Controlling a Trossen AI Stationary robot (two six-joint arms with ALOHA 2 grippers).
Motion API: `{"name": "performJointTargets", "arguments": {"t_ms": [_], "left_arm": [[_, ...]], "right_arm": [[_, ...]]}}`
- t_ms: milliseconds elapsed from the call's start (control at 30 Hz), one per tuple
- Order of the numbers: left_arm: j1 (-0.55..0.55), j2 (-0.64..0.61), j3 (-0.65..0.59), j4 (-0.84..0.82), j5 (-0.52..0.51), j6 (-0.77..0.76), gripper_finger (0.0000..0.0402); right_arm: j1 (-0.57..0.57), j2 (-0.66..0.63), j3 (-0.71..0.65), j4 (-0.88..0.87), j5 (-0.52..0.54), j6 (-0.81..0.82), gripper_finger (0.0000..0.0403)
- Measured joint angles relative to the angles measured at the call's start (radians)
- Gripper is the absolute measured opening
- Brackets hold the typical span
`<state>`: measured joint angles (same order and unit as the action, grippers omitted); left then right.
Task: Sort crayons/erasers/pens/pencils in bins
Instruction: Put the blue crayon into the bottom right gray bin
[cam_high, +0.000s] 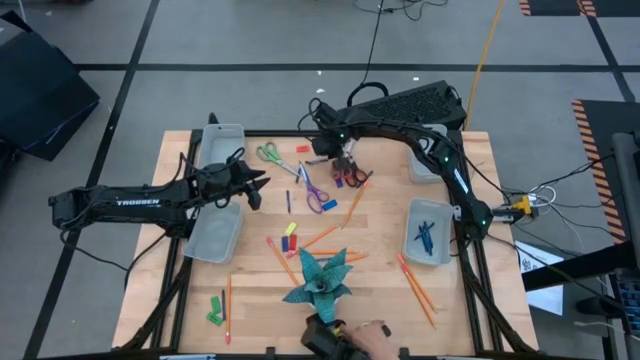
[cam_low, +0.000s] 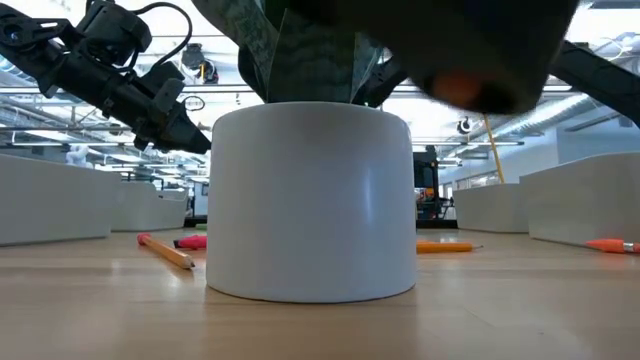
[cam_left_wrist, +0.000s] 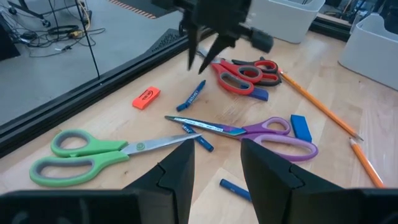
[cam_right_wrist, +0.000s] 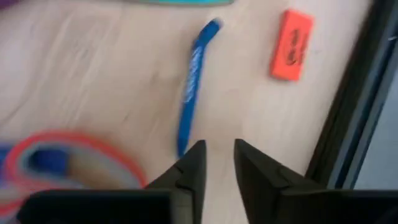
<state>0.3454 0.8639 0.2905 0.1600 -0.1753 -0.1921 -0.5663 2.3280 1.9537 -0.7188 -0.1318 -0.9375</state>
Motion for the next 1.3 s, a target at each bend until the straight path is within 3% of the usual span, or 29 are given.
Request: {"name": "performJointTargets", "arguments": {"t_ms": [133, 267, 567, 833, 1067, 1300], "left_arm": [[0.000, 0.000, 0.000, 0.000, 0.000, 0.005, 0.0134], [0.000, 0.000, 0.000, 0.002, 0.000, 0.006, 0.0134], [0.000, 0.000, 0.000, 0.002, -0.005, 0.006, 0.0134], [0.000, 0.000, 0.000, 0.003, -0.006, -0.033, 0.0134], [0.017, 0.122, 0.059, 0.030, -0.008, -0.113, 0.0134], [0.020, 0.380, 0.246, 0.030, -0.009, -0.176, 0.0134]], "right_arm": [[-0.007, 0.002, -0.058, 0.036, -0.069, 0.027, 0.0117], [-0.022, 0.002, -0.080, 0.016, -0.137, 0.038, 0.0118], [-0.024, -0.009, -0.081, 0.006, -0.109, 0.037, 0.0077], [0.015, -0.073, -0.081, 0.030, -0.102, 0.225, 0.0095], [0.110, -0.280, -0.131, -0.059, 0.003, 0.347, 0.0102], [0.276, -0.637, -0.438, 0.140, 0.207, 0.473, 0.0089]]}}
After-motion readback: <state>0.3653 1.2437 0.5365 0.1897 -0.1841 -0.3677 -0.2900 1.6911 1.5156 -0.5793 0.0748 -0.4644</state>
